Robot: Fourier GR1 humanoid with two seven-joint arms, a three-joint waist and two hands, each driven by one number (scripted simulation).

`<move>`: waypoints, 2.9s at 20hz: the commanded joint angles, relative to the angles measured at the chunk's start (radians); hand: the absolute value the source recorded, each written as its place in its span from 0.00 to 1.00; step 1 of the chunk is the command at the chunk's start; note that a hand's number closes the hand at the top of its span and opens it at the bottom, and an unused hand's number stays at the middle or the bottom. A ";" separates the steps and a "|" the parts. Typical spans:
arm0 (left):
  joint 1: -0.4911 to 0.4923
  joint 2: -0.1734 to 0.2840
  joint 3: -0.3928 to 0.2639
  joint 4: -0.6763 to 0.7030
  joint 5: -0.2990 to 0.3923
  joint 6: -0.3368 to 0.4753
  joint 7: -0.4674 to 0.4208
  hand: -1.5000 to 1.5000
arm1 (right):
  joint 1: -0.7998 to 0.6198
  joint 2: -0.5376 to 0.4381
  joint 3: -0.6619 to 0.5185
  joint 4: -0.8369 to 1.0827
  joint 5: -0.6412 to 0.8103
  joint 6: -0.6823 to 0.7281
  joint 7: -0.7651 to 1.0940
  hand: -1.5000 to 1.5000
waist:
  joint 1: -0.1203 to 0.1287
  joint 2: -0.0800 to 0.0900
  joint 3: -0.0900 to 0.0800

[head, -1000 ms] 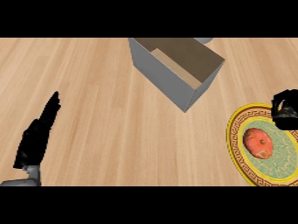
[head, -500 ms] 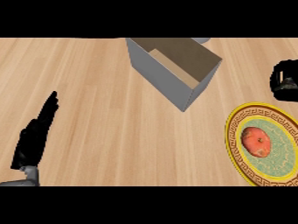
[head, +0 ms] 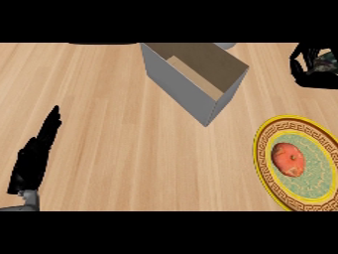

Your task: Pick the eggplant from the plate and place it in the cardboard box

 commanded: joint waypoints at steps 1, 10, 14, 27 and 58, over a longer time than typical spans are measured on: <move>0.007 -0.011 0.008 0.035 -0.001 0.007 -0.043 0.50 | -0.069 0.028 -0.014 -0.091 -0.081 0.096 0.060 1.00 | -0.003 -0.001 0.000; -0.004 -0.036 -0.010 0.035 -0.022 0.007 -0.033 0.50 | -0.281 0.170 0.054 0.008 -0.012 0.035 0.247 1.00 | 0.010 0.004 0.000; -0.021 -0.020 0.002 0.012 -0.011 -0.009 -0.012 0.50 | -0.388 0.252 0.091 0.136 0.046 -0.026 0.307 1.00 | 0.019 0.007 0.000; -0.071 -0.011 0.016 0.028 -0.011 -0.022 0.012 0.50 | -0.555 0.366 0.124 0.645 0.176 -0.166 0.230 1.00 | 0.040 0.019 0.000; -0.068 -0.029 0.012 0.037 -0.024 -0.017 0.014 0.50 | -0.488 0.099 -0.444 0.807 -0.288 -0.327 -0.033 0.00 | 0.022 0.017 0.001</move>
